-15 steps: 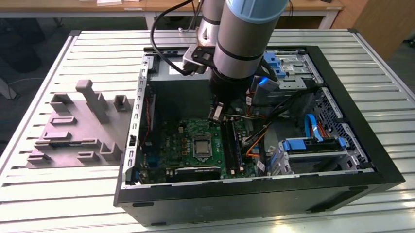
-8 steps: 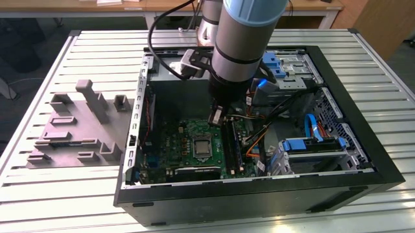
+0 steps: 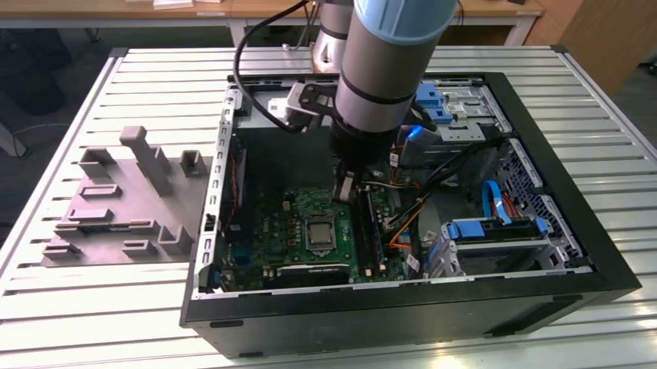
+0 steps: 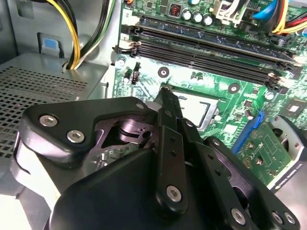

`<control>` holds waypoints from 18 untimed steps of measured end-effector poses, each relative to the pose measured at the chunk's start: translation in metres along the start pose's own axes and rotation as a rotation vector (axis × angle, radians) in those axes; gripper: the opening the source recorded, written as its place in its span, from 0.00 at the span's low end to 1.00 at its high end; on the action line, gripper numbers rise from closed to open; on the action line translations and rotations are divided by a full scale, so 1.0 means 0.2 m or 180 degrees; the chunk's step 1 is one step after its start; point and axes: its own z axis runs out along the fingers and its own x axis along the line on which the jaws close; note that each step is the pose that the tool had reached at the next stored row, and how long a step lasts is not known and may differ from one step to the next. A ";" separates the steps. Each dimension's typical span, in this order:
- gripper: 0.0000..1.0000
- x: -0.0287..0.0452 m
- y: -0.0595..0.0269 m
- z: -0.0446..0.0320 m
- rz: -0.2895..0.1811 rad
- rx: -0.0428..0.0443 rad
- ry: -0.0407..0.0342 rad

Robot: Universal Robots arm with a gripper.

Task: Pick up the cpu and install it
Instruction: 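Install the first cpu locking lever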

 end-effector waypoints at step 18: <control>0.11 0.061 -0.010 0.015 -0.0356 -0.0009 0.0048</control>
